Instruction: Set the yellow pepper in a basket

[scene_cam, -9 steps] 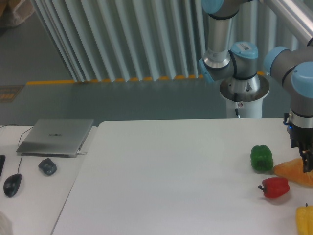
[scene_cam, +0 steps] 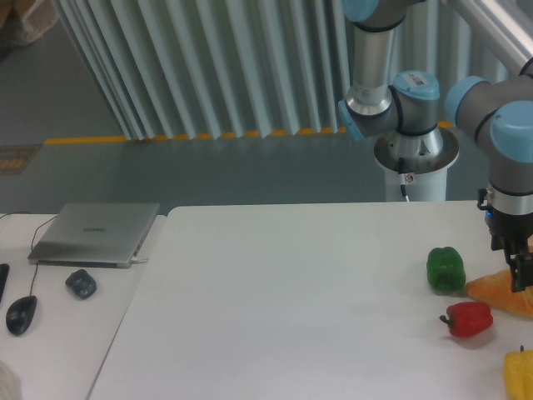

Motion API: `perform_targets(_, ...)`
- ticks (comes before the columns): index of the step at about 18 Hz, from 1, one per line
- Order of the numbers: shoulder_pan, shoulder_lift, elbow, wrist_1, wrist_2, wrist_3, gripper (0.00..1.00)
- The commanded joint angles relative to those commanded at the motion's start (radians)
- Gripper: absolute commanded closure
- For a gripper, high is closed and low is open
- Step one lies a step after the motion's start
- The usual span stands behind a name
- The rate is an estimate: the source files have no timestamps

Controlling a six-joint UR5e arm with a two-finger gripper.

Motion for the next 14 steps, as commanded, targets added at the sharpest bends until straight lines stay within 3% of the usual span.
perform_targets(9, -0.006, 0.003, -0.028, 0.032, 0.025, -0.024, 0.0)
perform_targets(14, -0.043, -0.018, -0.025, 0.121, -0.001, -0.412, 0.0)
